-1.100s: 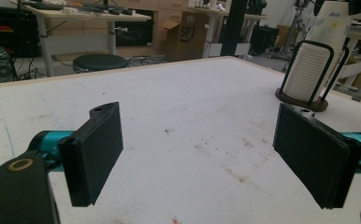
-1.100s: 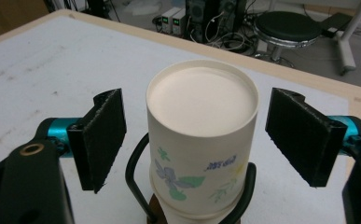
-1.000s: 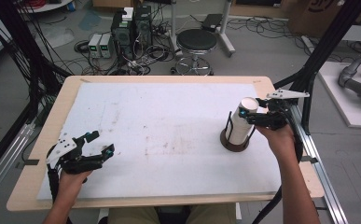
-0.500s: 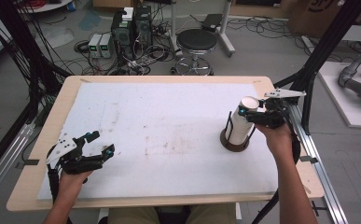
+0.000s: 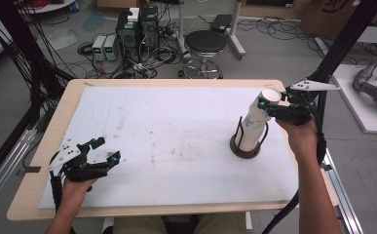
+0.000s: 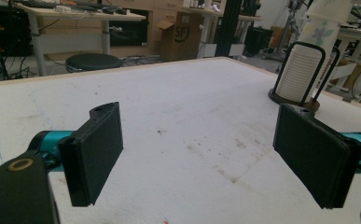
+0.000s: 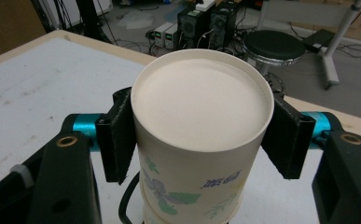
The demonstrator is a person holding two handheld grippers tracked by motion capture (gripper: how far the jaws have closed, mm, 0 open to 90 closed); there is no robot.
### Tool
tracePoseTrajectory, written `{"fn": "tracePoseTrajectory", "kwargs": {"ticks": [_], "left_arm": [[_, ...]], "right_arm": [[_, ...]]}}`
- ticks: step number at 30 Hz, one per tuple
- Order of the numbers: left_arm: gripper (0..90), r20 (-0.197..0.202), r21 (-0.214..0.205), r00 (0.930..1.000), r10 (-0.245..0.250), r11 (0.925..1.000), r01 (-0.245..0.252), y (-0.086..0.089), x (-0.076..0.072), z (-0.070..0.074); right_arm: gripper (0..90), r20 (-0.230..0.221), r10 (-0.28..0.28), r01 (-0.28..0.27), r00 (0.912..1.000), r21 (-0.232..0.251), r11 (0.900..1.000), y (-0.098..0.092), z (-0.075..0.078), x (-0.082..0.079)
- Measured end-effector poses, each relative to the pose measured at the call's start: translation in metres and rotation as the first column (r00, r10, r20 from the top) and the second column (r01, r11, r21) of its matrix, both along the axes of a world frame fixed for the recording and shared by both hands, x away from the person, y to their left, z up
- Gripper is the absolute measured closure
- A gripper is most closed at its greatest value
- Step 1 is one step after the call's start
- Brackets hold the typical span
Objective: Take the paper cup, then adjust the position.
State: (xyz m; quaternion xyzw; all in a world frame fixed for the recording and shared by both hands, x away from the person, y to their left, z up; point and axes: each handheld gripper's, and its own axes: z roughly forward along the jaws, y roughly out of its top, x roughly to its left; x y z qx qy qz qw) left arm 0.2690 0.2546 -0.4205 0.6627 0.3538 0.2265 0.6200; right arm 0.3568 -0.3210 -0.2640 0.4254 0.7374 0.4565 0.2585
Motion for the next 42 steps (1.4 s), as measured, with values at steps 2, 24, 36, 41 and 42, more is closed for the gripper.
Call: {"fn": "tracePoseTrajectory", "kwargs": {"ticks": [2, 24, 36, 41, 42], "left_arm": [[15.8, -0.001, -0.003, 1.0, -0.002, 1.0, 0.002, 0.0, 0.0, 0.0], [15.8, 0.005, -0.019, 0.9977, -0.067, 0.9976, 0.067, -0.003, 0.003, -0.003], [15.8, 0.03, -0.026, 0.9956, -0.089, 0.9956, 0.09, -0.005, -0.004, 0.002], [15.7, 0.051, -0.032, 0.9909, -0.124, 0.9915, 0.126, -0.009, -0.001, 0.002], [15.8, 0.051, -0.032, 0.9909, -0.124, 0.9915, 0.126, -0.009, -0.001, 0.002]], "right_arm": [[34.9, 0.02, -0.001, 0.001, 0.9998, 0.003, 1.0, -0.002, 0.007, -0.003], [35.7, 0.065, 0.283, -0.285, 0.9569, 0.031, 0.9579, 0.046, 0.027, -0.034], [35.5, -0.001, 0.415, -0.415, 0.91, 0.013, 0.9099, 0.083, -0.006, -0.033], [35.3, -0.013, 0.446, -0.446, 0.895, 0.007, 0.895, 0.091, -0.019, -0.033], [35.2, -0.019, 0.448, -0.448, 0.8937, 0.008, 0.8939, 0.092, -0.021, -0.034]]}}
